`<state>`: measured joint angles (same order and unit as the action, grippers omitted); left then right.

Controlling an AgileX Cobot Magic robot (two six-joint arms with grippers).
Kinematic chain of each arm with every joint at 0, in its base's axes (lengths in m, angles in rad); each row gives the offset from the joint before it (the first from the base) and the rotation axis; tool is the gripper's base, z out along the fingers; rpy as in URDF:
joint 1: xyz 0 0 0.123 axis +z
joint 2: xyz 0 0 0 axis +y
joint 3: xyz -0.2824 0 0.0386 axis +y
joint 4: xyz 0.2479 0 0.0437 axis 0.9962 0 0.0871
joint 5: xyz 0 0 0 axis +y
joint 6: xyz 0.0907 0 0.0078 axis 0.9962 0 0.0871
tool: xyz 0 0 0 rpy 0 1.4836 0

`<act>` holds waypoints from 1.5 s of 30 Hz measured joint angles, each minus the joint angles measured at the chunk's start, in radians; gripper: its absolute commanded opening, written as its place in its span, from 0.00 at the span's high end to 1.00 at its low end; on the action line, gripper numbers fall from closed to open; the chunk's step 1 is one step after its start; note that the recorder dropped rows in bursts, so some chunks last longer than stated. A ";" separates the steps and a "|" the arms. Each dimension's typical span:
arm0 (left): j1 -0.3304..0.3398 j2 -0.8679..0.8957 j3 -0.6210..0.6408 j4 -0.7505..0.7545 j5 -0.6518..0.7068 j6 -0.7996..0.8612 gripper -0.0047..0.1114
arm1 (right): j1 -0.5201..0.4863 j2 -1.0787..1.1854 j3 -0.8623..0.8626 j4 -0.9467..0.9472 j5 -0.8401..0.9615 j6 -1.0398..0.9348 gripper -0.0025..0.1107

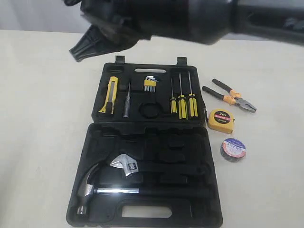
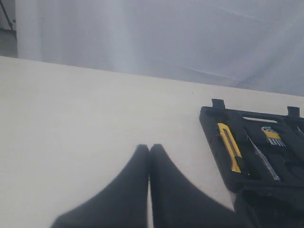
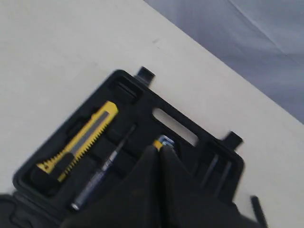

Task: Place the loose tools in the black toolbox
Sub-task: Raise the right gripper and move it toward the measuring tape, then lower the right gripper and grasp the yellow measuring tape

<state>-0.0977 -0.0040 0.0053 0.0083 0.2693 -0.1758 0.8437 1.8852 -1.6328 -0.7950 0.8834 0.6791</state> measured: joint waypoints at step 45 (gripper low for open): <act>0.000 0.000 0.000 0.000 0.000 0.000 0.96 | -0.597 -0.239 0.680 0.675 -0.190 -0.250 0.75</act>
<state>-0.0977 -0.0040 0.0053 0.0083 0.2693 -0.1758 0.2472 1.6461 -0.9528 -0.1203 0.6935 0.4289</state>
